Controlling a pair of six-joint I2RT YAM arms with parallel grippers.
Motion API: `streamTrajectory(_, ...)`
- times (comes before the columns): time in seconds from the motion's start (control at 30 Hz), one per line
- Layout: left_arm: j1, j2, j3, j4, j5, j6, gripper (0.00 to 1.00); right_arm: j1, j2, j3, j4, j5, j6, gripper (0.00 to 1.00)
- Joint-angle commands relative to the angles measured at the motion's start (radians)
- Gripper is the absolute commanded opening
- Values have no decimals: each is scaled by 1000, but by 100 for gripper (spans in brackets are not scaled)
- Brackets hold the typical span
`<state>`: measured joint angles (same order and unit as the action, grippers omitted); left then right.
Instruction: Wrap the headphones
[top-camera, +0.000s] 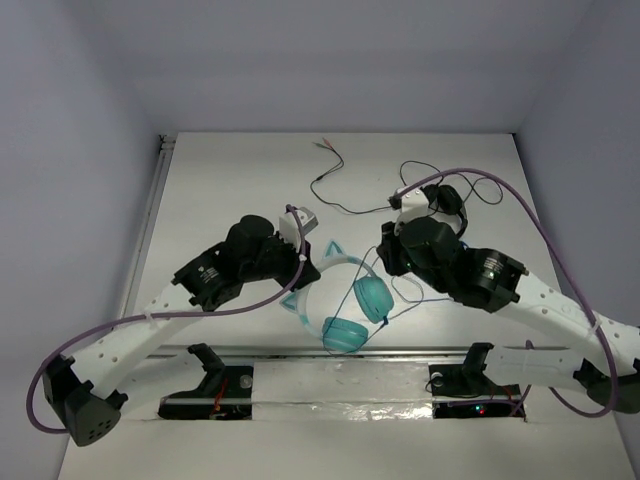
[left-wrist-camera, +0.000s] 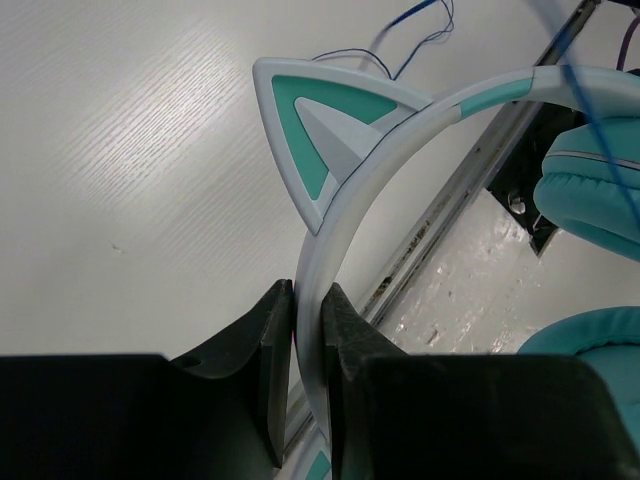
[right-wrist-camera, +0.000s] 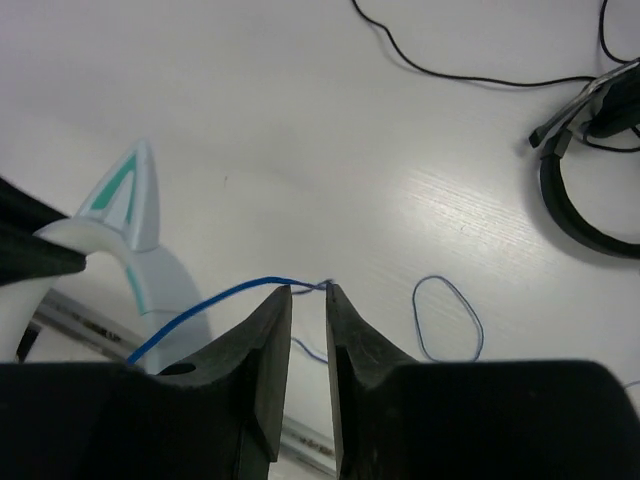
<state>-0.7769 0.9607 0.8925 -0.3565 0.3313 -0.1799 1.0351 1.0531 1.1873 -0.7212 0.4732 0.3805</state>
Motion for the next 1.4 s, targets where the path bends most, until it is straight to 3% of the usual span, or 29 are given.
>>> streamTrajectory(0.0,2,-43,63,76,2,-27,0,-33,-57,-73,202,-19,12,26)
streamTrajectory(0.3,2,-88,130,105,-67,-70,0,-106,-166,-394,649,-266,32,30)
streamTrajectory(0.33,2,-86,146,99,-77,-72,0,-115,-172,-420,679,-277,44,42)
streamTrajectory(0.47,2,-70,216,70,-118,-96,0,-159,-208,-547,871,-353,60,61)
streamTrajectory(0.67,2,-43,289,27,-156,-121,0,-199,-179,-696,1093,-499,106,78)
streamTrajectory(0.77,2,-42,301,25,-143,-135,0,-208,-136,-721,1192,-565,129,81)
streamTrajectory(1.2,2,-28,370,8,-123,-168,0,-208,25,-736,1333,-561,193,72)
streamTrajectory(1.23,2,-24,384,5,-127,-176,0,-208,37,-749,1347,-570,204,68)
streamTrajectory(1.27,2,-16,391,4,-135,-178,0,-217,42,-755,1362,-576,210,58)
streamTrajectory(1.33,11,-5,423,-2,-156,-184,0,-218,45,-773,1378,-584,236,56)
streamTrajectory(1.37,24,6,436,-2,-158,-187,0,-218,45,-802,1396,-584,245,51)
